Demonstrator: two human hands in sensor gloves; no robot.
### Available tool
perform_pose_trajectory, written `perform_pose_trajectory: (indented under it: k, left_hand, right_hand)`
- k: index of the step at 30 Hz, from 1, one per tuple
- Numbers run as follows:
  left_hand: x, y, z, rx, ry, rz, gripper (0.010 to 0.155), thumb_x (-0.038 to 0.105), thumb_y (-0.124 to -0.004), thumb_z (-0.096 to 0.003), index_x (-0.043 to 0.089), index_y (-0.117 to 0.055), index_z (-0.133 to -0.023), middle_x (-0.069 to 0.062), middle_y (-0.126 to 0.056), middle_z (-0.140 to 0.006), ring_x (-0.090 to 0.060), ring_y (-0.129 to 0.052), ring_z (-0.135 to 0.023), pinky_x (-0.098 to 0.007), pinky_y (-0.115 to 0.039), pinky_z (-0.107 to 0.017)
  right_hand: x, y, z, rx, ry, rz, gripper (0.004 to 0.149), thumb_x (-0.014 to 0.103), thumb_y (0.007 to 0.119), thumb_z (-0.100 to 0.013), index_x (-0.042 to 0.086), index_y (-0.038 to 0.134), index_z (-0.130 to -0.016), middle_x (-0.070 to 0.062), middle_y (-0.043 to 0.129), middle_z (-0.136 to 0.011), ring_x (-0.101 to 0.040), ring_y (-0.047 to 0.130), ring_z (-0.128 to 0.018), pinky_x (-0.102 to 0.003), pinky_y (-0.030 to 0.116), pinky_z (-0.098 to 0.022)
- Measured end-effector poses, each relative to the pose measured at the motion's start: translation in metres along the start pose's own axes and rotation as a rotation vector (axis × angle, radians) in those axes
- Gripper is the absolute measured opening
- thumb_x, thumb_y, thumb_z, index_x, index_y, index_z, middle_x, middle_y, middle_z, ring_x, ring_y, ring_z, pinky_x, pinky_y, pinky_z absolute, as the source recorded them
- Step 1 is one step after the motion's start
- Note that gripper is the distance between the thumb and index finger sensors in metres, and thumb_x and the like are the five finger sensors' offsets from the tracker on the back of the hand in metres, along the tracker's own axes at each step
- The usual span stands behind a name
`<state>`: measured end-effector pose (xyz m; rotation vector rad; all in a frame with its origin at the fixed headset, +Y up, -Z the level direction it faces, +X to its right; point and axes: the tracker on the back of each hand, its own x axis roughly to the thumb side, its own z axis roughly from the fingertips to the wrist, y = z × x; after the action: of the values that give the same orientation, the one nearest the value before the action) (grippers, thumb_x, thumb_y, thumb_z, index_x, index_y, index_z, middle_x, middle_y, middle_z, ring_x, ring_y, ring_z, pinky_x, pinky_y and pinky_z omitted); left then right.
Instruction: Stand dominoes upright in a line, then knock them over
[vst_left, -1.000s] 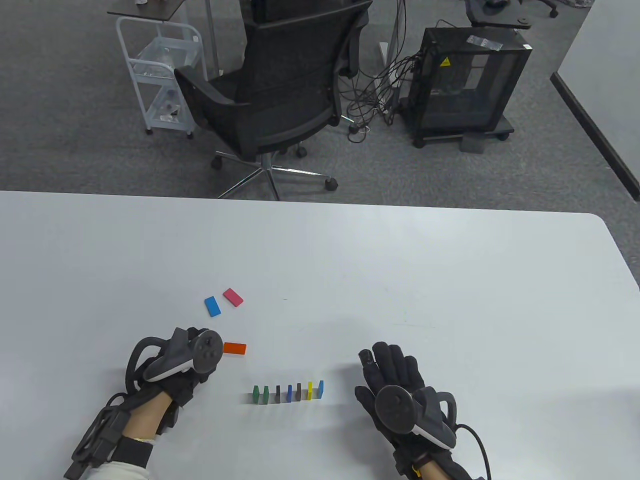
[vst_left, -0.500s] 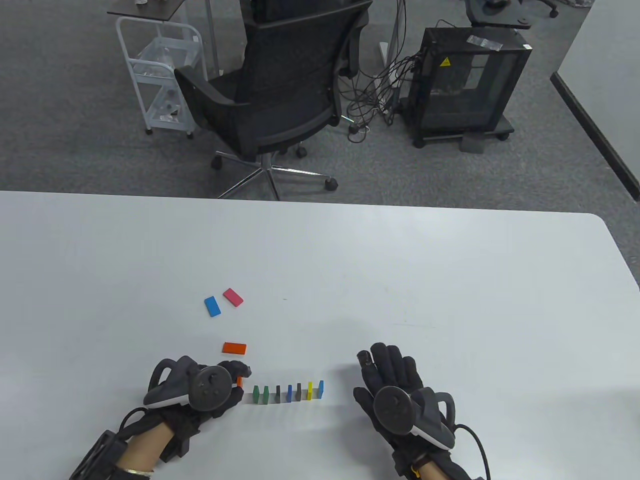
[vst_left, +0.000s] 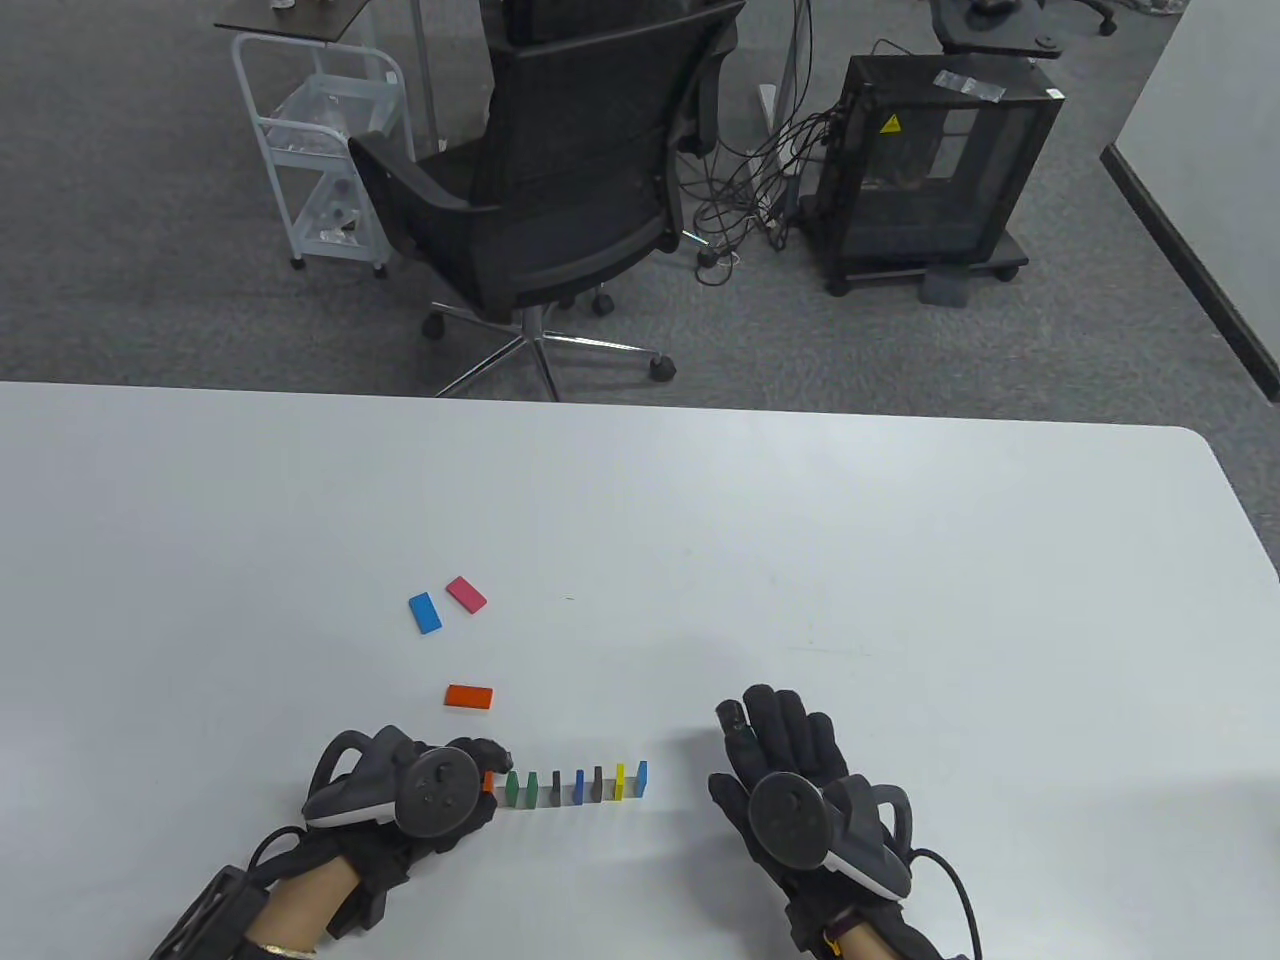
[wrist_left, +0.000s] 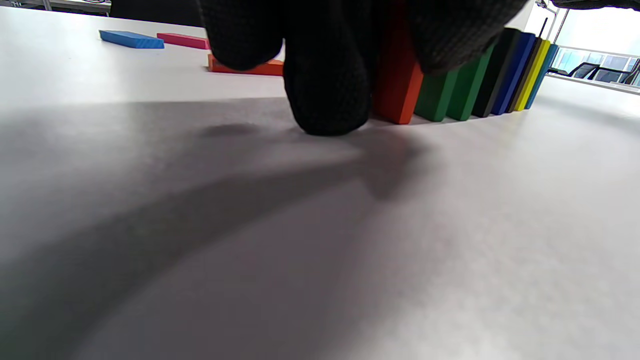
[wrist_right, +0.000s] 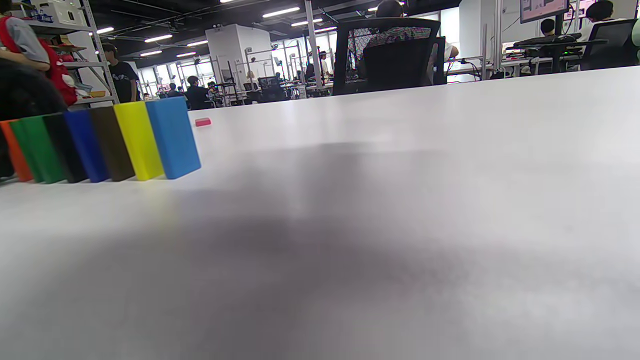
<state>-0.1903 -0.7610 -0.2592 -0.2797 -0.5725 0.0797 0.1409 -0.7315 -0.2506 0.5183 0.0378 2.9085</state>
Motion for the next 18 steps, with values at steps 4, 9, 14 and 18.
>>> perform_pose_trajectory:
  k: [4, 9, 14, 18]
  left_hand:
    - [0.0004, 0.0, 0.0002, -0.008, 0.0, -0.002, 0.055, 0.041, -0.073, -0.065, 0.012, -0.063, -0.111, -0.011, -0.084, -0.104, -0.013, -0.099, -0.069, -0.039, -0.074, -0.072]
    - [0.0008, -0.0004, 0.0, -0.015, 0.0, -0.007, 0.058, 0.041, -0.073, -0.0651, 0.011, -0.061, -0.113, -0.011, -0.083, -0.104, -0.013, -0.098, -0.07, -0.039, -0.073, -0.072]
    - [0.0009, -0.0004, 0.0002, -0.019, 0.0, -0.006, 0.06, 0.042, -0.073, -0.0651, 0.011, -0.059, -0.115, -0.011, -0.082, -0.105, -0.013, -0.098, -0.07, -0.039, -0.073, -0.073]
    - [0.0008, -0.0002, 0.0003, -0.027, 0.003, -0.004, 0.061, 0.042, -0.073, -0.0652, 0.011, -0.057, -0.116, -0.011, -0.081, -0.105, -0.013, -0.098, -0.072, -0.04, -0.072, -0.073]
  right_hand:
    - [-0.0001, 0.0001, 0.0, 0.004, 0.001, 0.0, 0.069, 0.049, 0.047, -0.058, 0.017, 0.039, -0.118, -0.014, 0.023, -0.12, -0.039, 0.028, -0.111, -0.052, 0.023, -0.081]
    - [0.0, 0.0, 0.0001, 0.006, 0.002, 0.0, 0.069, 0.049, 0.047, -0.058, 0.017, 0.039, -0.118, -0.014, 0.023, -0.12, -0.039, 0.028, -0.111, -0.052, 0.023, -0.081]
    - [0.0, -0.0002, 0.0001, 0.007, 0.001, 0.0, 0.069, 0.049, 0.047, -0.058, 0.017, 0.039, -0.118, -0.014, 0.023, -0.12, -0.039, 0.029, -0.111, -0.052, 0.023, -0.081]
    - [0.0, -0.0003, 0.0, 0.006, 0.001, 0.0, 0.069, 0.049, 0.047, -0.058, 0.017, 0.039, -0.118, -0.013, 0.023, -0.12, -0.039, 0.028, -0.111, -0.052, 0.023, -0.081]
